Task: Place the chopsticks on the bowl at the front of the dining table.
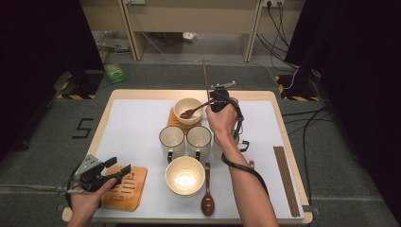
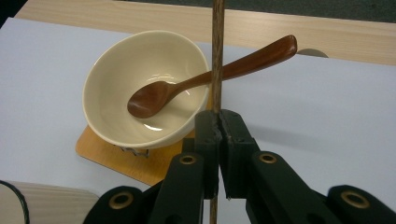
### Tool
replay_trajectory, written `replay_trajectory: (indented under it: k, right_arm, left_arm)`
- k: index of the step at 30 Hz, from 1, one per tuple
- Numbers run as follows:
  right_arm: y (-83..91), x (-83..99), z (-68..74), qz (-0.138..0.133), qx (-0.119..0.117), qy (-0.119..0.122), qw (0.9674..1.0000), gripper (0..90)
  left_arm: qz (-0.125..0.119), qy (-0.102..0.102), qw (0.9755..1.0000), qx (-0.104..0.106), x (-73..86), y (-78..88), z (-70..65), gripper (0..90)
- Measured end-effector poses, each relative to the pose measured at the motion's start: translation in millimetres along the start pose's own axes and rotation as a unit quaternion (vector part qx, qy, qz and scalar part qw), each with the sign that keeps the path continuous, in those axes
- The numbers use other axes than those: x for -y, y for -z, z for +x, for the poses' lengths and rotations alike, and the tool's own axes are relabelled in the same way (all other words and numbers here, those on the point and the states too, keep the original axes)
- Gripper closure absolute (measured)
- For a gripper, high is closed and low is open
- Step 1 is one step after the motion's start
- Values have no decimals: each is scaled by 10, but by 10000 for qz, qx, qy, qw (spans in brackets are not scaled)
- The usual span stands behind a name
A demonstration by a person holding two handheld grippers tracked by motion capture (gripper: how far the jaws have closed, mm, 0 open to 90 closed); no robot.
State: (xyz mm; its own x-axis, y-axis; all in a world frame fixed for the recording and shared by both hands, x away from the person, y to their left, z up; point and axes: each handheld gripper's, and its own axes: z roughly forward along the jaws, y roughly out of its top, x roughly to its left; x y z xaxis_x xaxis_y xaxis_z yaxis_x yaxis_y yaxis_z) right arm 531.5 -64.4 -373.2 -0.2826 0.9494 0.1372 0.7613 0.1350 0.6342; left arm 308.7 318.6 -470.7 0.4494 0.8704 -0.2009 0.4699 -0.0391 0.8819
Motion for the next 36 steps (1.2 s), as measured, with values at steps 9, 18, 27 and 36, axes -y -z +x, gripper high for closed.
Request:
replay_trajectory:
  k: [9, 18, 27, 36]
  right_arm:
    - [-53, 7, 17, 134, -9, 25, 9999, 863]
    - [-99, 12, 23, 252, -9, 55, 9997, 863]
    - [-129, 10, 29, 390, -37, 66, 9992, 863]
    - [-170, 2, 23, 512, -57, 113, 9986, 862]
  left_arm:
    - [13, -27, 10000, 2, 1, -2, -2, 263]
    - [10, -20, 10000, 0, 2, -1, 0, 264]
    - [9, -22, 10000, -2, 1, 1, -1, 264]
    - [17, -20, 10000, -2, 2, -2, 1, 264]
